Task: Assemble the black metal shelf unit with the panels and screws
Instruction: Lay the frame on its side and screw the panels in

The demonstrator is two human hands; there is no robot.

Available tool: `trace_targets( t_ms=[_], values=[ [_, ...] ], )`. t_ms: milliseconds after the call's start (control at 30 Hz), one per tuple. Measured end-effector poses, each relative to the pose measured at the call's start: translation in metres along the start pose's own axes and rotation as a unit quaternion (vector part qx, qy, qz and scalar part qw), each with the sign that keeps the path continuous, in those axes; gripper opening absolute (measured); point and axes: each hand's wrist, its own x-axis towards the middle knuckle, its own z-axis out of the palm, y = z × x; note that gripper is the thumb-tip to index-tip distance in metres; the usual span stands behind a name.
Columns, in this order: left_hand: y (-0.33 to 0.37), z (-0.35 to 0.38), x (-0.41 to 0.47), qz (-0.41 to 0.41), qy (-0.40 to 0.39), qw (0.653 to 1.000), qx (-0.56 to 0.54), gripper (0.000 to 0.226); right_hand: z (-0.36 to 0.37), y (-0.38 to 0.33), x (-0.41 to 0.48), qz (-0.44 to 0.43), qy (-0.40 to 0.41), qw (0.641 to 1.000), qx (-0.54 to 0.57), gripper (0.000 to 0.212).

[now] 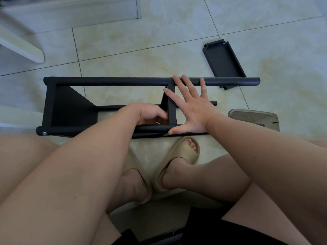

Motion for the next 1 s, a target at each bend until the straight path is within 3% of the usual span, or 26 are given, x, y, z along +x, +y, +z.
trace_targets(
  t_ms=[467,533,633,733,867,933,1000],
  values=[
    [-0.001,-0.001,0.002,-0.026,0.005,0.999,0.024,0.022,-0.001,-0.001,-0.001,-0.001,-0.001,1.000,0.000,0.127],
    [0.000,0.000,0.001,-0.039,0.009,0.998,0.050,0.033,-0.001,0.000,-0.001,-0.002,0.000,1.000,0.003,0.126],
    [0.001,0.001,-0.005,-0.033,0.001,0.998,0.059,0.020,-0.001,0.000,-0.001,-0.003,-0.003,1.000,0.006,0.126],
    [0.002,0.002,-0.007,-0.030,0.005,0.999,0.031,0.034,0.000,0.001,-0.001,-0.004,0.000,1.000,0.005,0.126],
    [0.005,0.005,-0.009,-0.008,0.074,0.997,-0.021,0.024,0.001,0.003,0.001,-0.007,-0.004,1.000,0.006,0.126],
    [0.012,0.001,-0.017,-0.034,0.124,0.985,0.115,0.021,-0.003,0.004,0.002,-0.006,-0.021,1.000,0.004,0.126],
    [0.024,-0.009,-0.033,-0.092,0.139,0.932,0.322,0.022,-0.007,0.006,0.006,-0.005,-0.043,0.999,0.000,0.127]
  ],
)
